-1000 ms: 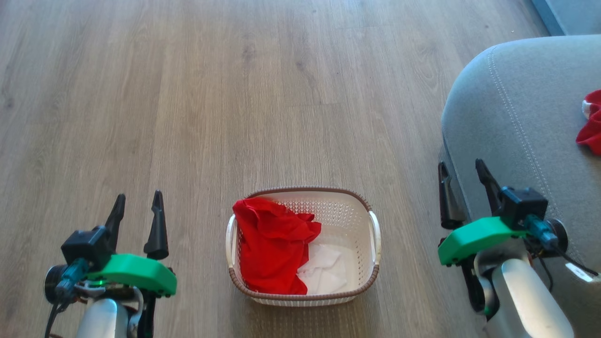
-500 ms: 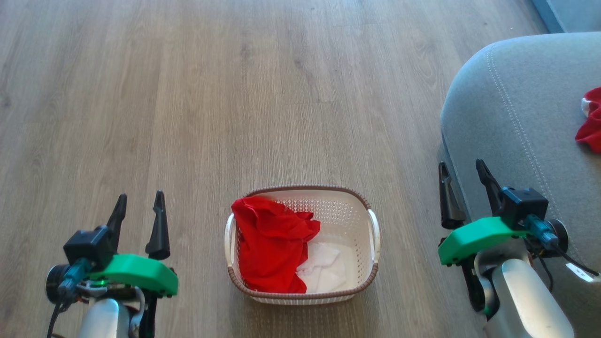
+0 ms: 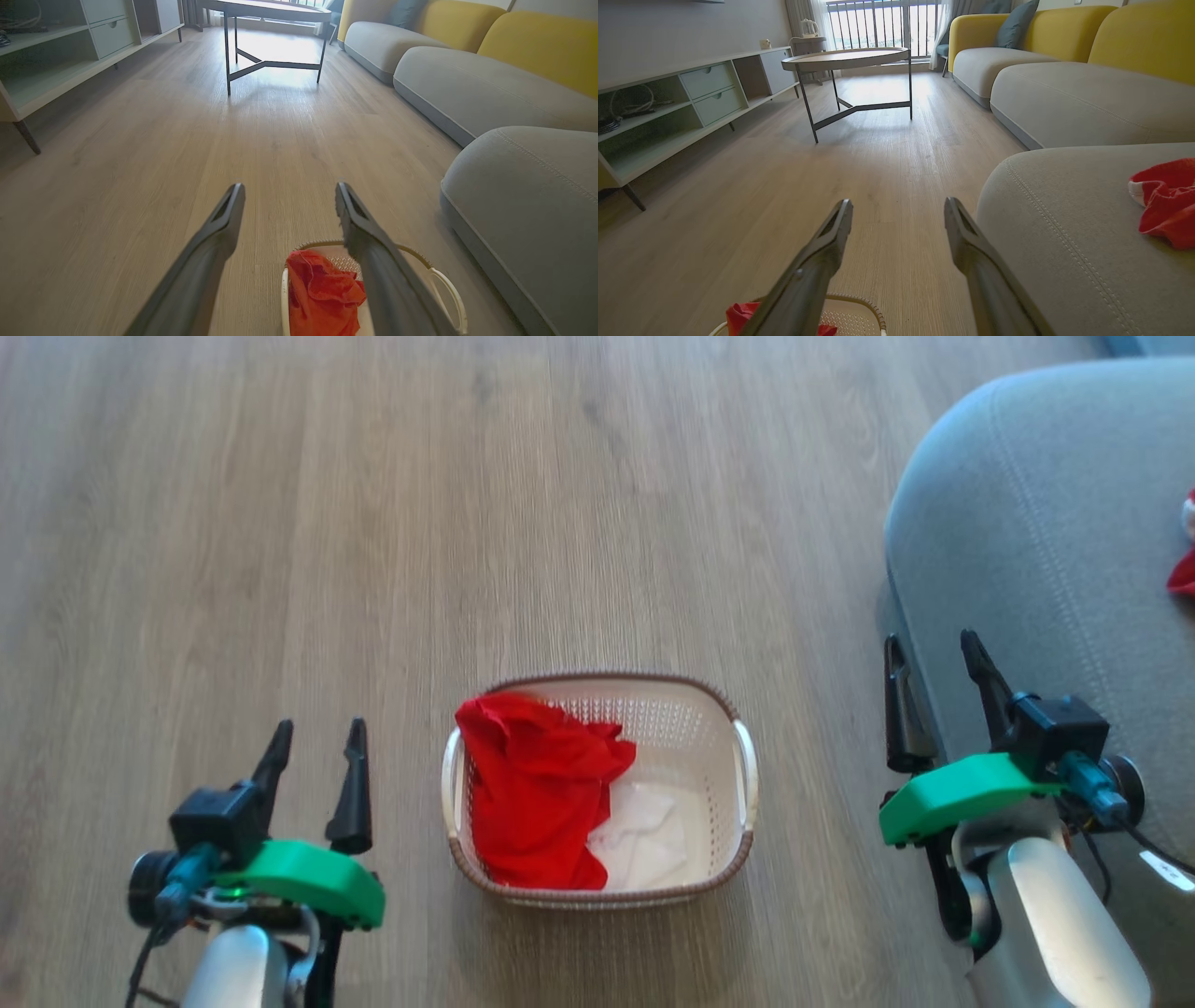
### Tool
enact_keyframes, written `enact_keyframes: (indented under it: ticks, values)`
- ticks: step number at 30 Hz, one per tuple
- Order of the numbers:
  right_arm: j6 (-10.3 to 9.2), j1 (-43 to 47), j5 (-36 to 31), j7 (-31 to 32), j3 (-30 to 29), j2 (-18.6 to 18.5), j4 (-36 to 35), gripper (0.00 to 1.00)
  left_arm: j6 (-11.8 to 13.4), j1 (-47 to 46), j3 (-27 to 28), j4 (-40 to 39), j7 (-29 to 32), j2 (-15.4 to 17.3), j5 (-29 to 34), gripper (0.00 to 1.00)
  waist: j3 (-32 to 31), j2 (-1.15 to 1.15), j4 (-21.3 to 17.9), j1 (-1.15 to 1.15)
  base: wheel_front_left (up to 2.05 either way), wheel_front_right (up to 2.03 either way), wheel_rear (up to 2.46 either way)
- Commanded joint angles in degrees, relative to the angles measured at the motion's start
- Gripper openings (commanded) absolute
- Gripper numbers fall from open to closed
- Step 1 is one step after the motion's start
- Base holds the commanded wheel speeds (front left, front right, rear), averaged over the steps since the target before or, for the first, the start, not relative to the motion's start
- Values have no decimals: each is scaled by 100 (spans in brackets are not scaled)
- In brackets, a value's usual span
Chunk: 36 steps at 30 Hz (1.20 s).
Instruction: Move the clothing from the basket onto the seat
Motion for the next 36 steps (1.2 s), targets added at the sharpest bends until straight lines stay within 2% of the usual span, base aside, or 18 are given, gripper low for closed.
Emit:
enact_keyframes:
  ticks: [1, 10, 11, 22, 36]
  values:
    - [40, -273, -58, -29, 90, 57, -243, 100, -36, -332, 88, -124, -29, 53, 36, 100, 213, 0, 1, 0, 0, 0, 0]
    - [40, -644, -128, -29, 106, 89, -465, 100, -36, -731, -264, 78, -29, 165, -63, 100, 1120, 0, -90, 0, 0, 0, 0]
    - [40, -794, -148, -29, 163, 94, -494, 100, -36, -867, -364, 128, -29, 209, -80, 100, 1395, 0, -150, 0, 0, 0, 0]
    - [40, -1497, -83, -29, 228, 101, -741, 100, -36, -1787, -1150, 626, -29, 384, -105, 100, 2745, 0, -426, 0, 0, 0, 0]
    - [40, -1867, 74, -29, 195, 102, -981, 100, -36, -3373, -2273, 2197, -29, 745, 278, 100, 3943, 0, -736, 0, 0, 0, 0]
